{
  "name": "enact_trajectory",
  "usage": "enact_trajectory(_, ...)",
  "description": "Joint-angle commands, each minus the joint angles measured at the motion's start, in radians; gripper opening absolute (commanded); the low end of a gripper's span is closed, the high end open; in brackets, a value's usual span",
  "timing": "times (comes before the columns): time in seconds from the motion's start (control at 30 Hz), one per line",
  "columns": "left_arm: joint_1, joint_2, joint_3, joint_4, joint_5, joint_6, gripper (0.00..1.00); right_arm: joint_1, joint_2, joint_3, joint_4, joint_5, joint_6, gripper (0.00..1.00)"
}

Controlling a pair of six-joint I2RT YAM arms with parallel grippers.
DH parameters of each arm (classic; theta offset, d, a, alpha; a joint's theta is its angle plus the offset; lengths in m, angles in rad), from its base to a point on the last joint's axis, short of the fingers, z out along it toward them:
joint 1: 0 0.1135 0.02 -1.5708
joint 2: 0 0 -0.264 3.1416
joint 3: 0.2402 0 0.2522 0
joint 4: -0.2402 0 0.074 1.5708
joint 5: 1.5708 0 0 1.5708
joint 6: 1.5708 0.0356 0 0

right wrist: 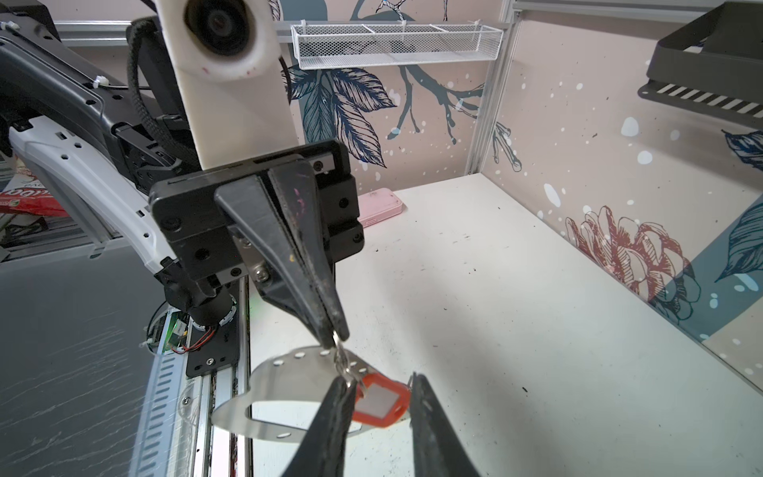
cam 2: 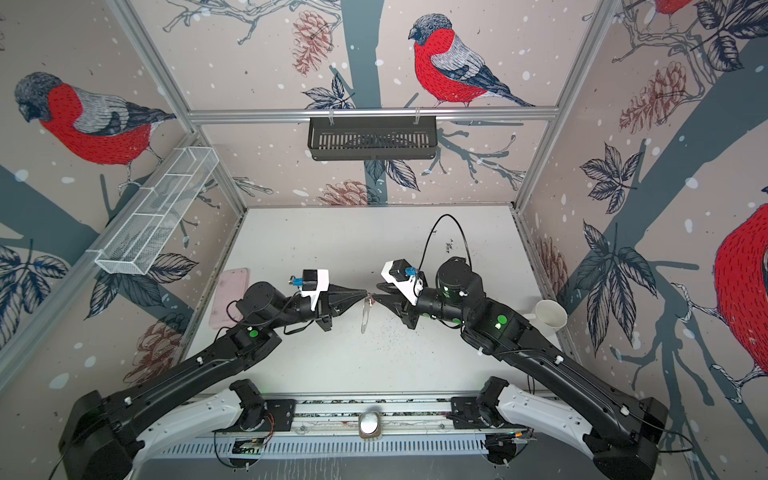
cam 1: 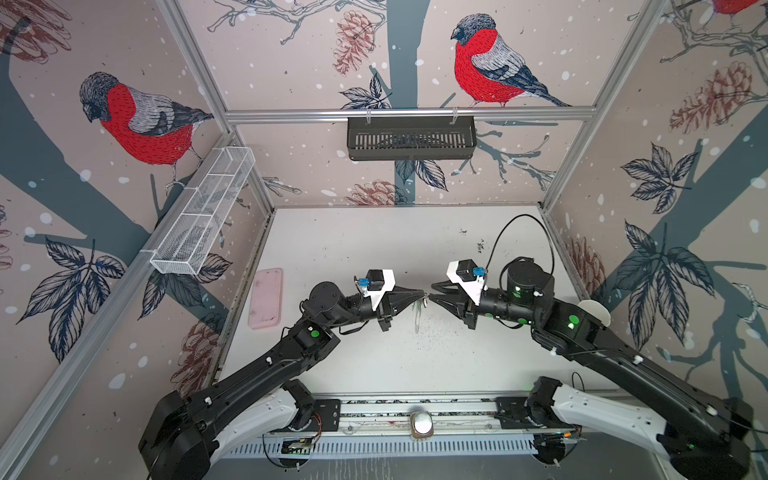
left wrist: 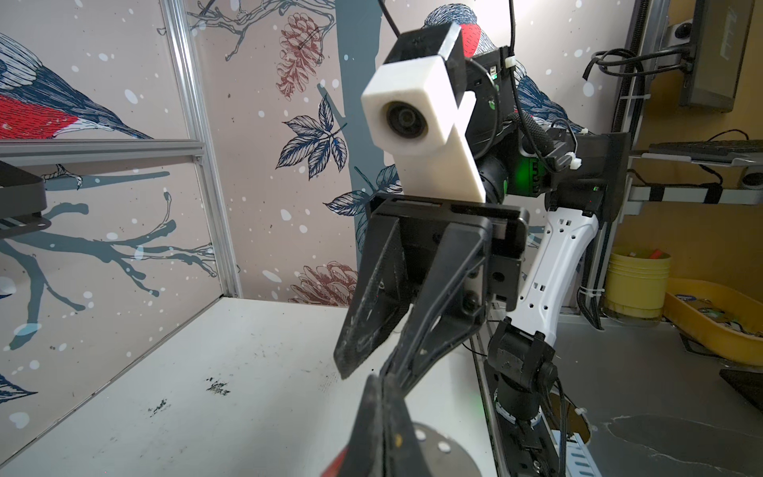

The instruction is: Put the keys on the keyring

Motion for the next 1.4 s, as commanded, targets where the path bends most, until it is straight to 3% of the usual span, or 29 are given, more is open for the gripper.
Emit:
enact_trajectory(0.0, 0.001, 0.005, 0.008, 0.073, 0.030, -0.011, 0.00, 0.000, 0.012, -0.006, 0.060, -0.034, 0.013, 0.28)
enact_trajectory(0.77, 0.001, 0.005, -0.005, 0.124, 0.063, -0.034, 0.00, 0.002, 0.053, -0.022, 0.144, -0.098, 0.024, 0.18)
enact_trajectory(1.07, 0.001, 0.022, -0.017, 0.168, 0.074, -0.054, 0.00, 0.001, 0.069, -0.015, 0.160, -0.119, 0.021, 0.00)
enact_trajectory(1.3, 0.002, 0.006, -0.013, 0.115, 0.030, -0.035, 0.00, 0.000, 0.058, -0.005, 0.119, -0.094, 0.008, 0.00)
enact_trajectory(1.37, 0.004, -0.009, -0.009, 0.085, 0.010, -0.022, 0.05, 0.000, 0.062, 0.004, 0.089, -0.086, 0.000, 0.00)
